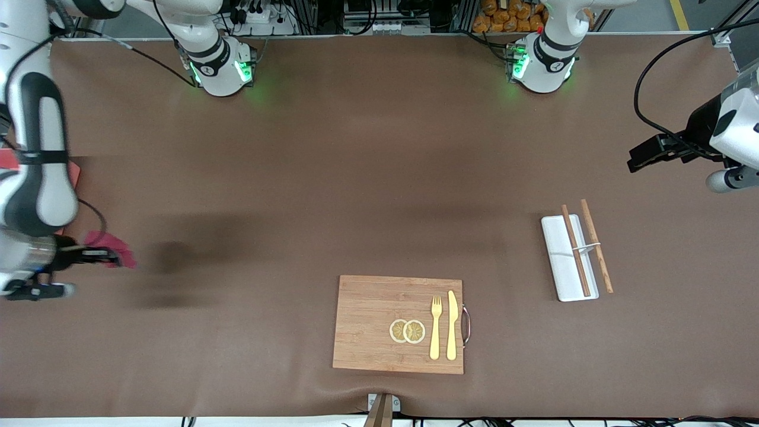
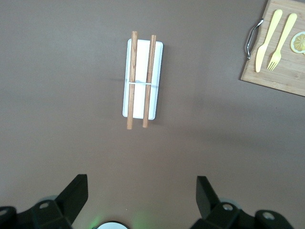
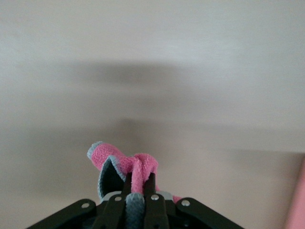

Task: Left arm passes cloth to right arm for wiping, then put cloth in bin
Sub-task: 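Move the cloth over the pink bin and open the right gripper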

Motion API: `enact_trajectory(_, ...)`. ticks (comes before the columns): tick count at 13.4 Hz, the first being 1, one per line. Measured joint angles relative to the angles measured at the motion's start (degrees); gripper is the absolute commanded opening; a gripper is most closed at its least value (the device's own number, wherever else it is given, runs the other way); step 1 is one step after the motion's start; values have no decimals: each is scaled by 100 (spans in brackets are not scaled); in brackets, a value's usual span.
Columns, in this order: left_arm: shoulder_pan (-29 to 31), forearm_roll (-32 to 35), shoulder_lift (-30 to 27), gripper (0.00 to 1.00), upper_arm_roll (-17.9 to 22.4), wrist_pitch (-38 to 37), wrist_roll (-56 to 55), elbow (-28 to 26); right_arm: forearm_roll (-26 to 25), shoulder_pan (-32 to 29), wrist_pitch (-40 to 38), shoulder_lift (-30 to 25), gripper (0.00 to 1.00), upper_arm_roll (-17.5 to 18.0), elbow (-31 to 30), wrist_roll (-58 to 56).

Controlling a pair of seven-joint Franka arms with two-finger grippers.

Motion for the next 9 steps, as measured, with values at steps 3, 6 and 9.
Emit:
enact_trajectory(3,-11,0,-11,100,-1,55,5,-24,-251,-709,93,6,0,-3,130,-1133)
enact_trajectory(6,-32,0,-12,100,-4,78,7,-32,-524,-1209,704,34,0,-4,181,-2072)
enact_trajectory(9,-52,0,-28,100,-4,78,8,-36,-557,-1738,1214,111,0,-4,184,-3030)
